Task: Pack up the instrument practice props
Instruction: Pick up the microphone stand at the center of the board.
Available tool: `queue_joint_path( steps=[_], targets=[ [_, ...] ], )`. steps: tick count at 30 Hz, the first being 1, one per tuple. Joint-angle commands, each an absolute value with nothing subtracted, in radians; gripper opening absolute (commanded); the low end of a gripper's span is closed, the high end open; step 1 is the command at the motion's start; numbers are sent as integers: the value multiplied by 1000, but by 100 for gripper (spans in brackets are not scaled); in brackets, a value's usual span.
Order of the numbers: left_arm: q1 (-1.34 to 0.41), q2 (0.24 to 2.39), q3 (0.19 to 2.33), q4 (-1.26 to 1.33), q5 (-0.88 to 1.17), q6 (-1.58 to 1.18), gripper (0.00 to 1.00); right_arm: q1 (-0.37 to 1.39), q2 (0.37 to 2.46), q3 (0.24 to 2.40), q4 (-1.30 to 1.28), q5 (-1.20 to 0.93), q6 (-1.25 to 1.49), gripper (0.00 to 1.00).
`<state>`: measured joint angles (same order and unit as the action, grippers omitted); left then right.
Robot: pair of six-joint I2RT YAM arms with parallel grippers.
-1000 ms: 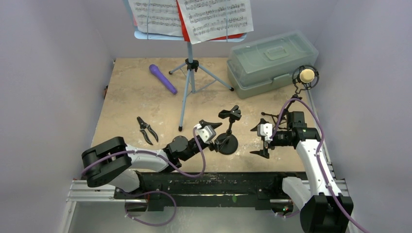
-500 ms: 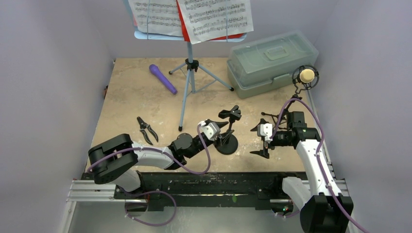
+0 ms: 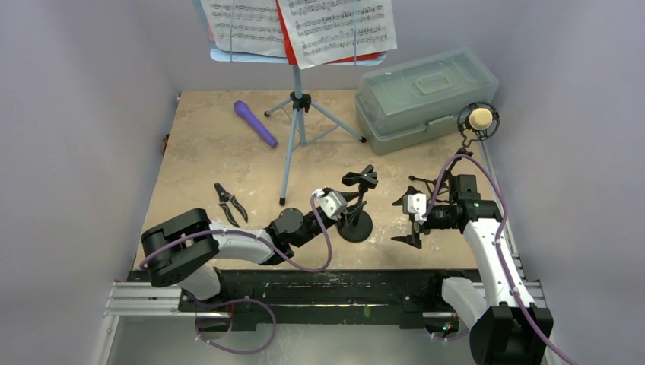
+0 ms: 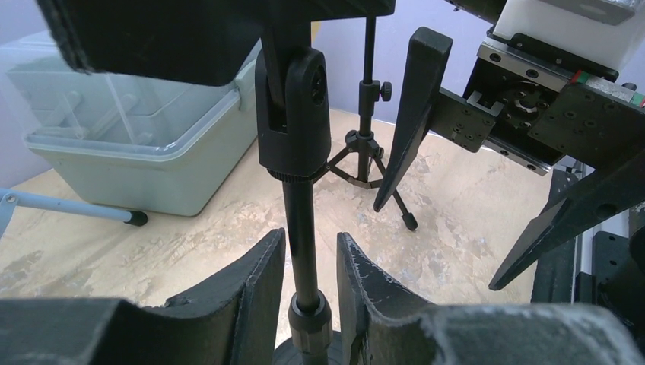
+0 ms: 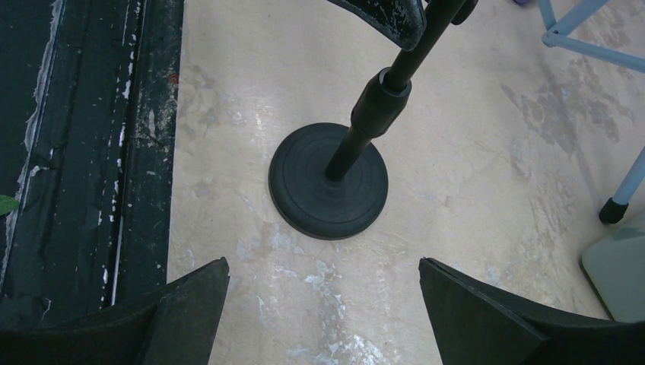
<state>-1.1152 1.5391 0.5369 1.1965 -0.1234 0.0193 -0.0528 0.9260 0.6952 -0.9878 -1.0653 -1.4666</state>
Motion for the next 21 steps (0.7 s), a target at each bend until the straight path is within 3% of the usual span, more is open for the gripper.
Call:
queue_joint_path(
  steps=[1,21],
  targets=[
    [-1122,1550,574,1257,-118,8,29,-55,911,688,-1002,-1088,-1488,99],
    [-1121,1574,579,1277,-140,8,26,-55,911,686,-1003,-1086,-1489,99]
  ],
)
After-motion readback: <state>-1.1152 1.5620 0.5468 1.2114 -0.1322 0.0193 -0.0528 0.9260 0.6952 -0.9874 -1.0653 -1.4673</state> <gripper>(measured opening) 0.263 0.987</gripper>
